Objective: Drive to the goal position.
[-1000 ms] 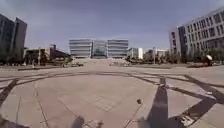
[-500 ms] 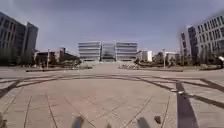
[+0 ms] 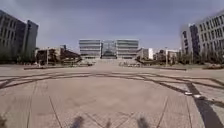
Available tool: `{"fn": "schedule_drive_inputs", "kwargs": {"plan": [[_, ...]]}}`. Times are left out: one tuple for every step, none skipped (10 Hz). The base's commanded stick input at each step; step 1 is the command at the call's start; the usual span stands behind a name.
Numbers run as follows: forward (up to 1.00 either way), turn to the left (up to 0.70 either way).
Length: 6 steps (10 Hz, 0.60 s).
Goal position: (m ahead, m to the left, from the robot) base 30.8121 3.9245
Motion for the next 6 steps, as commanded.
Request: {"fn": "schedule_drive_inputs", "kwargs": {"plan": [[1.0,0.0],[1.0,0.0],[1.0,0.0],[1.0,0.0],[1.0,0.0],[1.0,0.0]]}}
